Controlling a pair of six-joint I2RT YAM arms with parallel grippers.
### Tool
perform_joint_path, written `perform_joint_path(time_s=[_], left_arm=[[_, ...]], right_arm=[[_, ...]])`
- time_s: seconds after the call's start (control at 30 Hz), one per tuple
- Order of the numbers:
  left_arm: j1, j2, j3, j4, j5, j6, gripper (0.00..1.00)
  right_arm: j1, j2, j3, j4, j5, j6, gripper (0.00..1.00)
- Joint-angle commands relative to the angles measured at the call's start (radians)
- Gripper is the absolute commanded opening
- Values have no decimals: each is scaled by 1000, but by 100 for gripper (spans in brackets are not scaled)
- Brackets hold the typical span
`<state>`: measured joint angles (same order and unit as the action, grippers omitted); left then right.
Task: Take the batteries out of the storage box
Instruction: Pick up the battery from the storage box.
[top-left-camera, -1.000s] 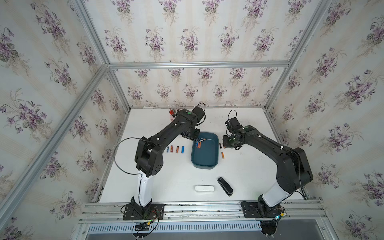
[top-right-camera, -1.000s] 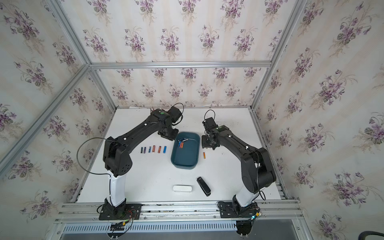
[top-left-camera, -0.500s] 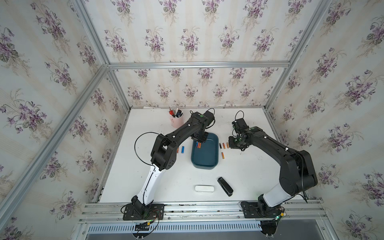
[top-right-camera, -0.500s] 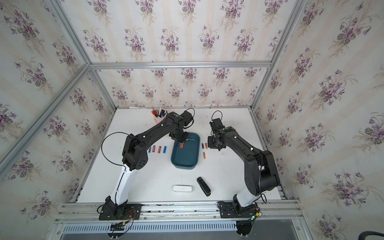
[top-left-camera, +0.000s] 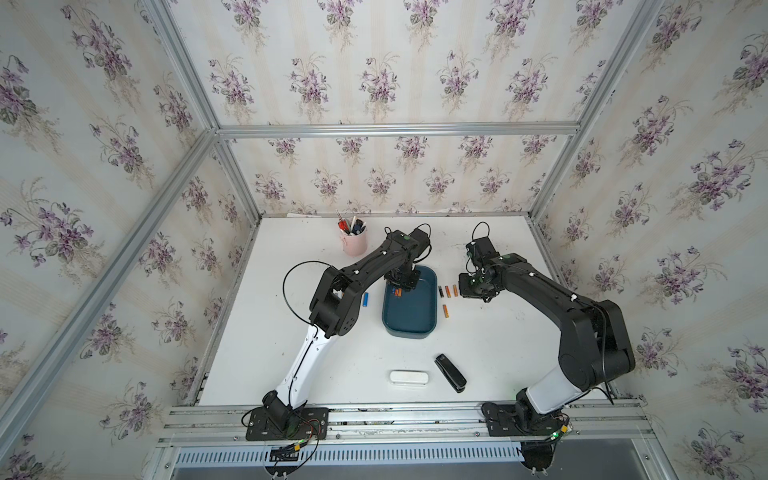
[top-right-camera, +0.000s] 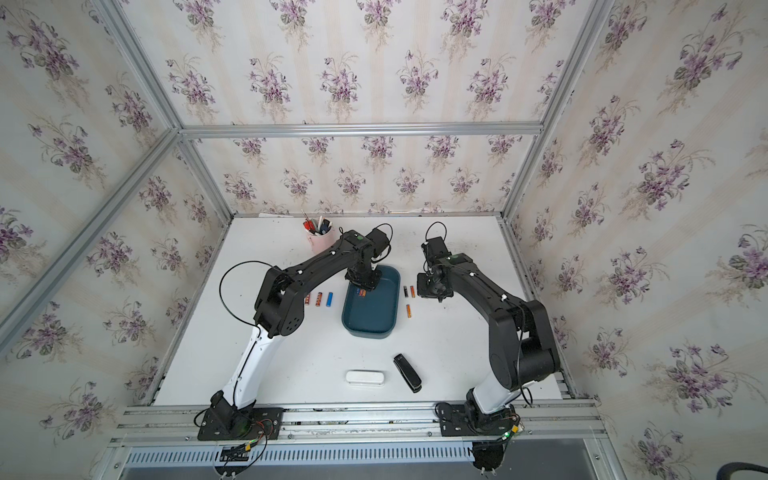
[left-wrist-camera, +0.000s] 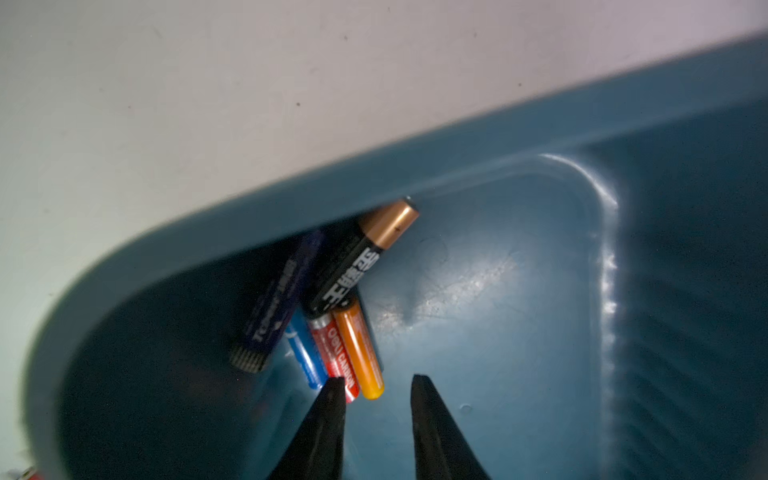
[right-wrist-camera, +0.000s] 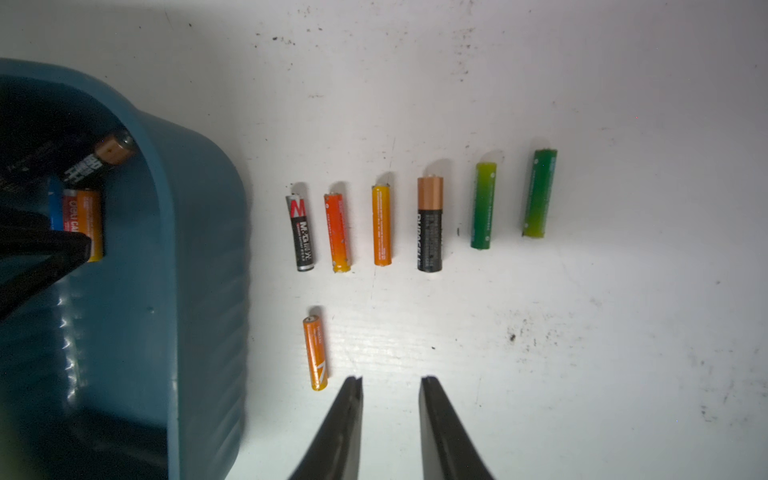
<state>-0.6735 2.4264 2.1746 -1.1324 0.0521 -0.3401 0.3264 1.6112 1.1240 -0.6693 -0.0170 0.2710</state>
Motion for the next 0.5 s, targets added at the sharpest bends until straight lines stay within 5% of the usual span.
perform_joint_path(time_s=[0.0,0.47], left_arm=[[1,16,11,10,21,-7,32],[0,36,13,10,23,-4,29]], right_arm=[[-4,2,1,3,-1,-11,29],[-12,5,6,-5,1,-17,29]])
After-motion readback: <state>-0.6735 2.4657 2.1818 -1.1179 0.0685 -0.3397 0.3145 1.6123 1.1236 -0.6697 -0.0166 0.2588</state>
